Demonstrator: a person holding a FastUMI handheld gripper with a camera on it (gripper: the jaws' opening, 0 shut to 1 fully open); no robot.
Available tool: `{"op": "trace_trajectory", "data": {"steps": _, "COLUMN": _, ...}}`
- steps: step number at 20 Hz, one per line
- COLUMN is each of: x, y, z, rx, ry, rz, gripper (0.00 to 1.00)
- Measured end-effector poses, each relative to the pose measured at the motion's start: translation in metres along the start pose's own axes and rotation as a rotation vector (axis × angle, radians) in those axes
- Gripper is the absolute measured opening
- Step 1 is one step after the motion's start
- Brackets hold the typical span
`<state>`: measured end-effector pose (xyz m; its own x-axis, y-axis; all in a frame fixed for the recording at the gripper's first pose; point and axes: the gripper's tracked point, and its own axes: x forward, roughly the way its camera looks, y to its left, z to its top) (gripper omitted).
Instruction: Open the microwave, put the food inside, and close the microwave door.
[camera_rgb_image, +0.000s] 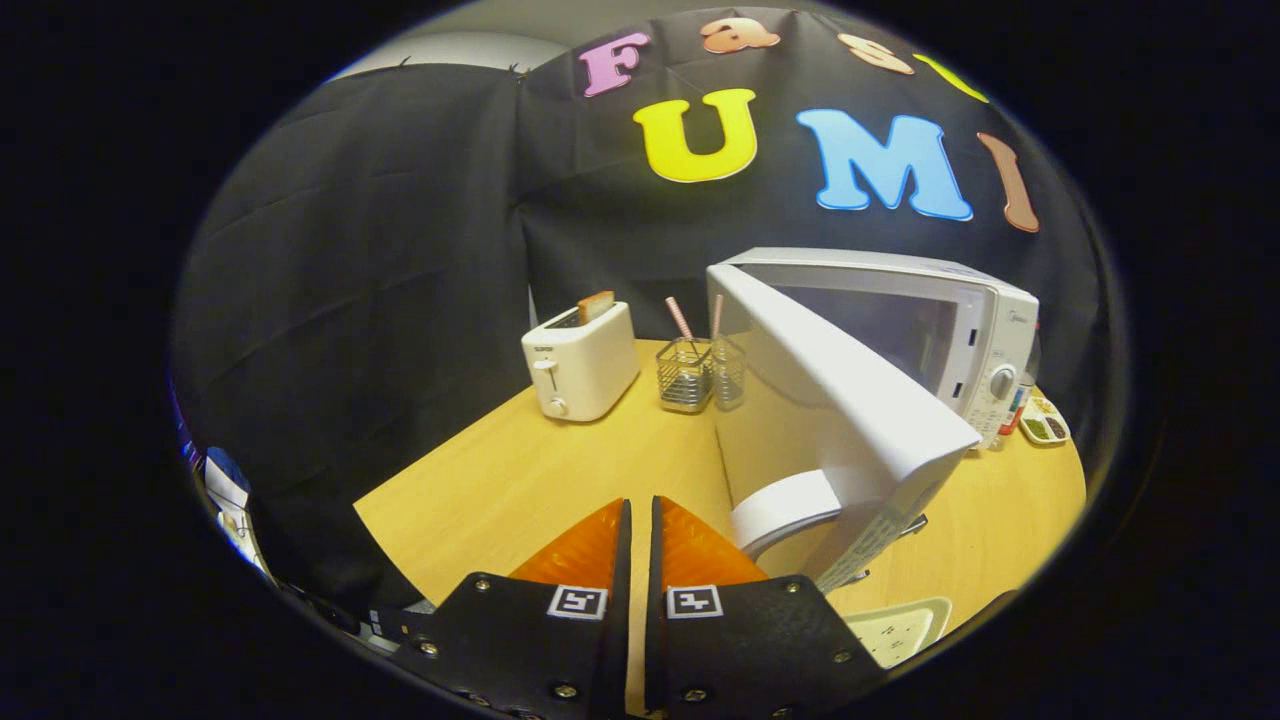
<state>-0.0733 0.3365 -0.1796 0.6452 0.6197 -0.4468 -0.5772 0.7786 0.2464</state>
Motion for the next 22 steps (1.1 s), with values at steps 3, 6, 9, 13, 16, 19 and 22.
{"op": "trace_trajectory", "data": {"steps": 3, "x": 0.001, "y": -0.030, "z": 0.005, "rx": 0.007, "ry": -0.004, "rz": -0.069, "gripper": 0.08}}
{"op": "trace_trajectory", "data": {"steps": 6, "x": 0.006, "y": -0.049, "z": 0.011, "rx": 0.040, "ry": -0.007, "rz": -0.089, "gripper": 0.08}}
{"op": "trace_trajectory", "data": {"steps": 9, "x": 0.011, "y": -0.069, "z": 0.017, "rx": 0.065, "ry": -0.020, "rz": -0.130, "gripper": 0.08}}
{"op": "trace_trajectory", "data": {"steps": 13, "x": 0.017, "y": -0.095, "z": 0.024, "rx": 0.087, "ry": -0.034, "rz": -0.195, "gripper": 0.08}}
{"op": "trace_trajectory", "data": {"steps": 16, "x": 0.021, "y": -0.121, "z": 0.030, "rx": 0.103, "ry": -0.040, "rz": -0.264, "gripper": 0.08}}
{"op": "trace_trajectory", "data": {"steps": 19, "x": 0.022, "y": -0.145, "z": 0.036, "rx": 0.132, "ry": -0.053, "rz": -0.316, "gripper": 0.08}}
{"op": "trace_trajectory", "data": {"steps": 22, "x": 0.024, "y": -0.169, "z": 0.044, "rx": 0.153, "ry": -0.066, "rz": -0.368, "gripper": 0.08}}
